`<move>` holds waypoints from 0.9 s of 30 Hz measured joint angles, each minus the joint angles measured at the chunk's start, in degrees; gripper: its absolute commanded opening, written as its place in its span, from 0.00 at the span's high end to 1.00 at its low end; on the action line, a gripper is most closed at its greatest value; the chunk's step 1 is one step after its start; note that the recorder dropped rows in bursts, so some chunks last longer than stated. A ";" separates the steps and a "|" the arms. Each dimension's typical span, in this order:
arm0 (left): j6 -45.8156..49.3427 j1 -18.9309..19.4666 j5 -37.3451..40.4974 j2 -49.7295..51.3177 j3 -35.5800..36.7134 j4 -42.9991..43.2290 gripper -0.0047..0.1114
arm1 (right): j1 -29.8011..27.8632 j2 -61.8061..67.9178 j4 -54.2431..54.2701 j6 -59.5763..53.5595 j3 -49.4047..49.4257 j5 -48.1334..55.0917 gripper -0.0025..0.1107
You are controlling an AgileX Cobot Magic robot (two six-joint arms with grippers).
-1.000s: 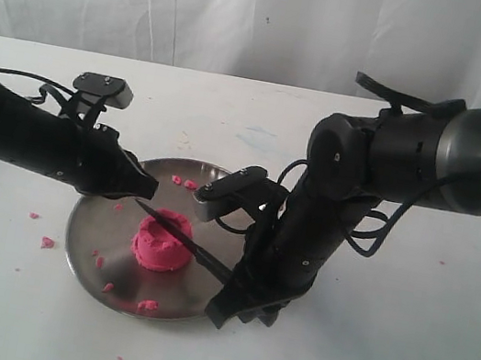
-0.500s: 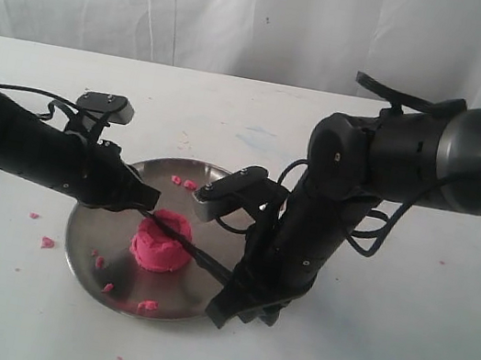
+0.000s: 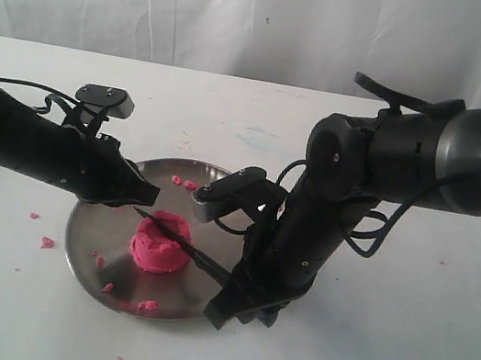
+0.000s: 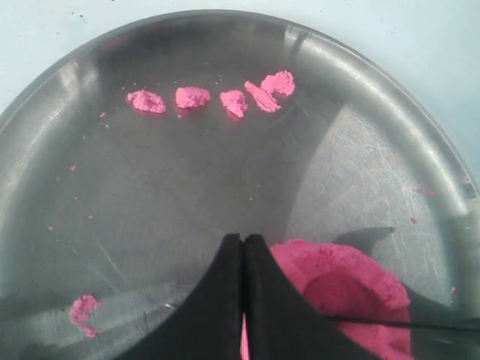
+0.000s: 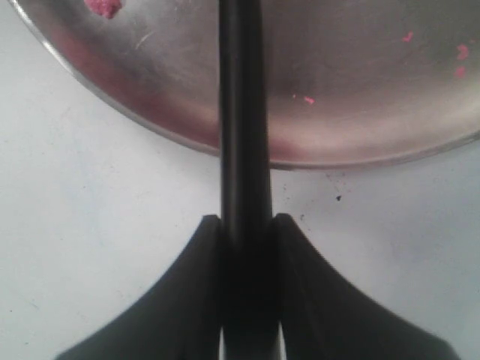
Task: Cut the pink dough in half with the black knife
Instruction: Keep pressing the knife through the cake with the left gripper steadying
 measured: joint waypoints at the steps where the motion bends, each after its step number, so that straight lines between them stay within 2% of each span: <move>1: 0.00 0.00 0.00 0.00 -0.01 0.11 0.96 | 0.00 0.00 0.00 0.00 0.00 0.00 0.98; 27: 0.00 0.20 -0.66 1.63 1.62 0.91 0.96 | 0.00 0.00 0.65 0.13 0.00 0.09 0.98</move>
